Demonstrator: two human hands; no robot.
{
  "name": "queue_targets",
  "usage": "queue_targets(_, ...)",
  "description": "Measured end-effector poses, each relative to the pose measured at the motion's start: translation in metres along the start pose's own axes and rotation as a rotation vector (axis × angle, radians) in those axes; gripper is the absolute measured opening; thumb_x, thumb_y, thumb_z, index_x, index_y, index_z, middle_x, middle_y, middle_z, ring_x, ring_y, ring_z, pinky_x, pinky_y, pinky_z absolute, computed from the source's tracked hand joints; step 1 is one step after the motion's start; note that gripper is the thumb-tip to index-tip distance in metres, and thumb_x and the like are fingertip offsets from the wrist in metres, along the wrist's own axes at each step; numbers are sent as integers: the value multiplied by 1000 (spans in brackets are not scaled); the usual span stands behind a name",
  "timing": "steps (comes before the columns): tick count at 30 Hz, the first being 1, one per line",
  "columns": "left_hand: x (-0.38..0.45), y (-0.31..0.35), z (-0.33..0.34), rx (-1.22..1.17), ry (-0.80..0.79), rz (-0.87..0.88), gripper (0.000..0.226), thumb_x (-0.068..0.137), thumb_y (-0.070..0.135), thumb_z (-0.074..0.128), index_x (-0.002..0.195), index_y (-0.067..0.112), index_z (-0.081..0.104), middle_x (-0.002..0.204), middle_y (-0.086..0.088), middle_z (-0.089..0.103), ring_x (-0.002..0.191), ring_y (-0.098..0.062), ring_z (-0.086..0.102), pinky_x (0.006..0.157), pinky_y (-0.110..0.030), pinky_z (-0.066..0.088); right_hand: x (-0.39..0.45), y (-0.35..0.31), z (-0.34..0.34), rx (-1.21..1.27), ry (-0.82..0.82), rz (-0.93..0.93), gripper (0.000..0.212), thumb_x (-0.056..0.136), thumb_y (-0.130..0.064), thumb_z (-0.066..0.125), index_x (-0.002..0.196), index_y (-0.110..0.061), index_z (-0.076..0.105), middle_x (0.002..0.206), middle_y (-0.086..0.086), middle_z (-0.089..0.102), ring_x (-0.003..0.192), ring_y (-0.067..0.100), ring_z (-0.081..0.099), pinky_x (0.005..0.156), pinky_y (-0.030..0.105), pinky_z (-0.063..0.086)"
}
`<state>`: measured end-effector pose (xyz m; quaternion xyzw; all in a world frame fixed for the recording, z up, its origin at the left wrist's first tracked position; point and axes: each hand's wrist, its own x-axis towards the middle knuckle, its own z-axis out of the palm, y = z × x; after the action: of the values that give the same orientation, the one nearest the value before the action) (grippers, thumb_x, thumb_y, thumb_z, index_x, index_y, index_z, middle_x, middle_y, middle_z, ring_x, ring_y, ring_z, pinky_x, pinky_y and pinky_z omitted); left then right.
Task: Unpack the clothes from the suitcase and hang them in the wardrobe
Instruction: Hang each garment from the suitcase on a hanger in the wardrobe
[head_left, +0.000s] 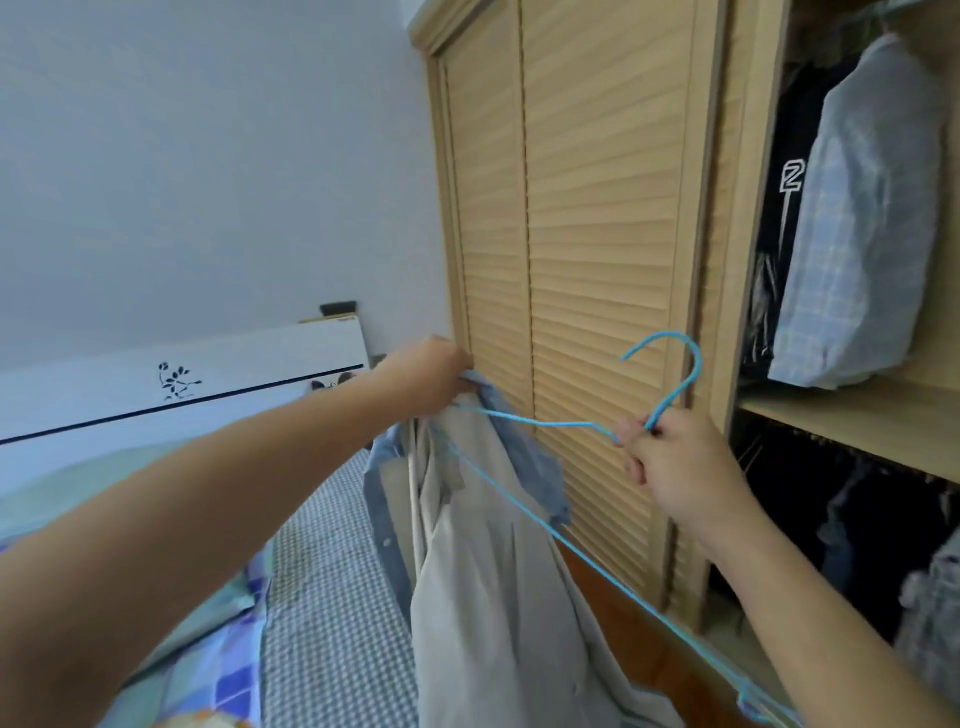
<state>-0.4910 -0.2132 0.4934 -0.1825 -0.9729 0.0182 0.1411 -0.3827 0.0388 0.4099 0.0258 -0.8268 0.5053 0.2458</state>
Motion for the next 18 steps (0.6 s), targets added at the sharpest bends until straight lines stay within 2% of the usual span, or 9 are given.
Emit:
queue_targets(3, -10, 7, 2, -60, 31, -27, 32, 100, 43, 56, 88, 15, 66, 106, -15, 69, 102, -35, 64, 82, -37, 48, -11, -2, 26, -232, -155, -37, 37, 93, -24, 64, 58, -13, 57, 53, -3, 57, 69, 28, 61, 64, 32, 42)
queue_targets(5, -17, 18, 6, -113, 77, -68, 36, 101, 42, 55, 93, 9, 68, 106, -17, 70, 103, -36, 64, 79, -36, 46, -10, 2, 31, -193, -160, -2, 39, 93, -23, 64, 56, -15, 55, 48, -4, 56, 62, 22, 60, 61, 31, 42)
queue_targets(7, -22, 31, 11, -286, 118, -116, 36, 102, 38, 56, 87, 7, 68, 98, -18, 71, 96, -34, 65, 71, -33, 42, -6, 4, 29, -134, -100, 9, 38, 95, -23, 63, 58, -16, 56, 47, -3, 57, 58, 22, 60, 61, 32, 45)
queue_targets(9, -28, 45, 15, -504, 129, -137, 32, 100, 32, 59, 85, 7, 71, 82, -13, 69, 82, -27, 63, 58, -27, 37, -7, 7, 31, -98, -27, -11, 36, 95, -25, 62, 61, -16, 57, 50, -2, 58, 62, 25, 61, 63, 35, 46)
queue_targets(10, -31, 52, 16, -594, 128, -144, 30, 100, 30, 60, 83, 8, 71, 75, -8, 65, 74, -22, 59, 52, -23, 36, -10, 10, 35, -85, -20, -11, 35, 95, -24, 62, 61, -15, 57, 50, -3, 58, 61, 24, 60, 61, 34, 44)
queue_targets(12, -38, 63, 17, -719, 138, -136, 29, 99, 31, 61, 82, 9, 71, 71, -3, 61, 68, -15, 53, 50, -19, 36, -18, 21, 45, -69, -89, 4, 36, 94, -21, 63, 60, -14, 57, 48, -3, 56, 56, 18, 58, 59, 32, 38)
queue_targets(14, -48, 69, 14, -703, 141, -59, 28, 97, 34, 64, 83, 11, 72, 72, -4, 64, 67, -13, 54, 58, -25, 43, -25, 35, 48, -78, -150, 4, 37, 94, -19, 64, 59, -15, 57, 48, -2, 57, 52, 13, 55, 59, 31, 36)
queue_targets(16, -54, 70, 10, -607, 92, 63, 25, 96, 36, 65, 87, 14, 73, 77, -5, 70, 69, -15, 59, 68, -33, 49, -28, 42, 42, -4, -47, -11, 37, 94, -16, 65, 58, -17, 57, 49, -2, 59, 49, 9, 54, 57, 29, 39)
queue_targets(18, -61, 68, 8, -534, 51, 160, 23, 97, 38, 64, 95, 17, 74, 86, -1, 71, 81, -14, 64, 75, -34, 50, -29, 40, 34, 117, 66, -19, 39, 95, -13, 63, 57, -18, 56, 48, -3, 59, 46, 7, 53, 54, 19, 39)
